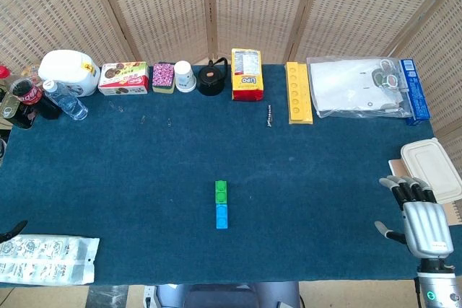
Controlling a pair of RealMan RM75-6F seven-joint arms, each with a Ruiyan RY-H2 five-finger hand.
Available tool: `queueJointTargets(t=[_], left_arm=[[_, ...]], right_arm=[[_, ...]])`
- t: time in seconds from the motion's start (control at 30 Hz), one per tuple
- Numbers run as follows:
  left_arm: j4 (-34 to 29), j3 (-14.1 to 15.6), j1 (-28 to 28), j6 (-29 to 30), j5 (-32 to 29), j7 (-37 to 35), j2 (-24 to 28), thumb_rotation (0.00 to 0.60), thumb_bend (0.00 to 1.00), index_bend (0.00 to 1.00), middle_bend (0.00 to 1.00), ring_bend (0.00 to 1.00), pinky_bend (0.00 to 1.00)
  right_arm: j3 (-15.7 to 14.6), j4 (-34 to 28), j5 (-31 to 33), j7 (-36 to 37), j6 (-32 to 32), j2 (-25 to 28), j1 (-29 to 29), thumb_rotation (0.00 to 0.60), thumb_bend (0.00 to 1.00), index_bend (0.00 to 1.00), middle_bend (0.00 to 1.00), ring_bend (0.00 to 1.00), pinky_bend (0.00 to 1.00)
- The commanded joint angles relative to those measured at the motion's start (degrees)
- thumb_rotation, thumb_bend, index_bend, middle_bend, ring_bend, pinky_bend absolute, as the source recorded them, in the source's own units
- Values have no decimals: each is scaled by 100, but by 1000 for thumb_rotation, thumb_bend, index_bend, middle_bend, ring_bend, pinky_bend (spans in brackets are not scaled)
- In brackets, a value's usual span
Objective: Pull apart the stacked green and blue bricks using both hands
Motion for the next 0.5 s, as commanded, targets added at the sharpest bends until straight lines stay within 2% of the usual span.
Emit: queueJointTargets(t=[0.03,0.5], left_arm=[[3,2,-2,-5,3,5,2,519,159,97,116,21,190],[99,39,31,-4,29,-119,52,522,160,97,117,21,190]], right_arm=[[-3,-7,-1,-4,-8,0,3,600,87,253,251,203,143],[-52,23,-37,-66,-20,-65,-17,600,88,254,251,203,163]])
